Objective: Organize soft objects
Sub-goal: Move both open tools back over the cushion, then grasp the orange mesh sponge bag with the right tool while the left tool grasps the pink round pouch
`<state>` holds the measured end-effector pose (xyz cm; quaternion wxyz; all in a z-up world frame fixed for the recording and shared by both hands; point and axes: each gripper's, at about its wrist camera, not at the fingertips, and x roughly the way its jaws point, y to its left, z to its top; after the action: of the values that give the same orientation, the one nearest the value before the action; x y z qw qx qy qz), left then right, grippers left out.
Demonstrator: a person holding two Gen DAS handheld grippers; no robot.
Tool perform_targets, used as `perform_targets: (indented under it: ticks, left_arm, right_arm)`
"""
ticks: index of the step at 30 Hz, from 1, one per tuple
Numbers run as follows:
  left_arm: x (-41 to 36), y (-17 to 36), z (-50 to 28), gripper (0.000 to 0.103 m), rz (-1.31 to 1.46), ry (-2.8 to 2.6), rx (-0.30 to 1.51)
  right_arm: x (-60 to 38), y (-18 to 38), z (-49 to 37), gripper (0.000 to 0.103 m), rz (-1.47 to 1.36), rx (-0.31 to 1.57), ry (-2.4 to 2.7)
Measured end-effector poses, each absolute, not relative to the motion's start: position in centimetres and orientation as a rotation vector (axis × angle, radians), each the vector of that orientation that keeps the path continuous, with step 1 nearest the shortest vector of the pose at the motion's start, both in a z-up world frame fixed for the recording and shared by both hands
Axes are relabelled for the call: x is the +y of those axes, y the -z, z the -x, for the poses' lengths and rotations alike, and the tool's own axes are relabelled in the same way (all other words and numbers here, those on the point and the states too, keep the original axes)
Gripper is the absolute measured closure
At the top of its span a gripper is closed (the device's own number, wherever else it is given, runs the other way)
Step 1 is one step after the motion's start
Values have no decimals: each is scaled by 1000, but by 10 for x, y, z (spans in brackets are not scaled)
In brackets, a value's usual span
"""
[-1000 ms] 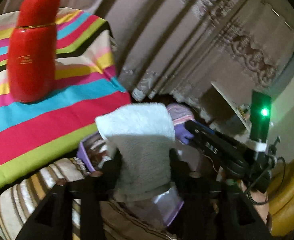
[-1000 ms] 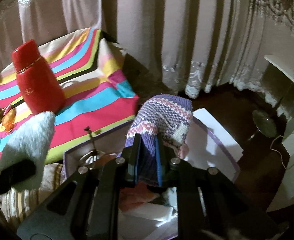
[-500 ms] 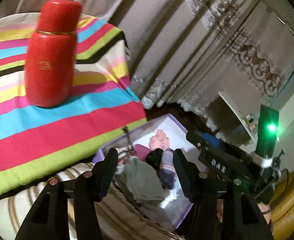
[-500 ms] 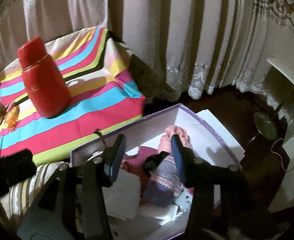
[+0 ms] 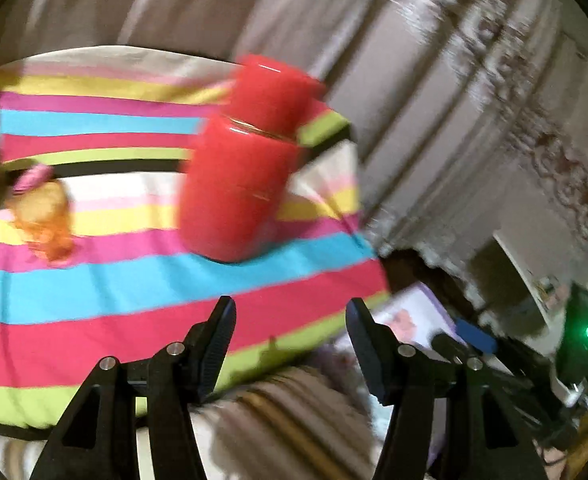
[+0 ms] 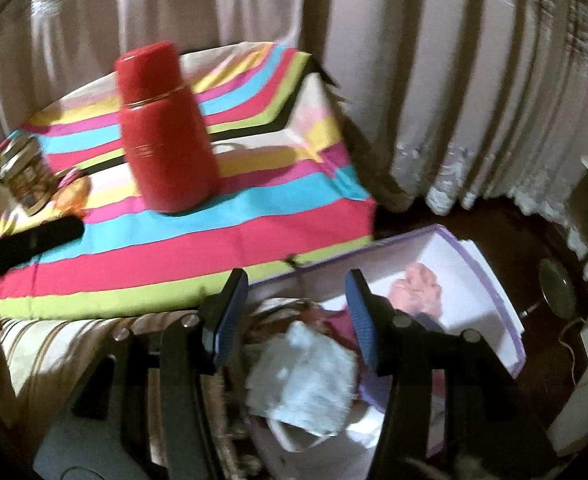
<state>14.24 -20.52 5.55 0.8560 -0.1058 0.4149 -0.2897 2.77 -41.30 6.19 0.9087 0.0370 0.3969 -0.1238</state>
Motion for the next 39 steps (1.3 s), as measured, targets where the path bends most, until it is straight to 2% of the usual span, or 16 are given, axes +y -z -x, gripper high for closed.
perform_targets:
  ticks: [8,14,20,29,39]
  left_arm:
    - [-101,-38,-207,45,318,313,859]
    - [-40,-24,-236,45,409,160,836]
    - [-4,-5,-245,45,487,47,826]
    - [38,-2,-244,45,542,-91,761]
    - [61,9,-243,45,583,-147,726]
  right_arm:
    - [-350,-55,-63,45,-16,874,26]
    - [-297,-52,-104,36,55,889,-119]
    - [-247,-47,-158,20,124,887,-222]
    - [-163,-14,-260,20,145,908,-328]
    - [-115,28,-331,18,162,949,-328]
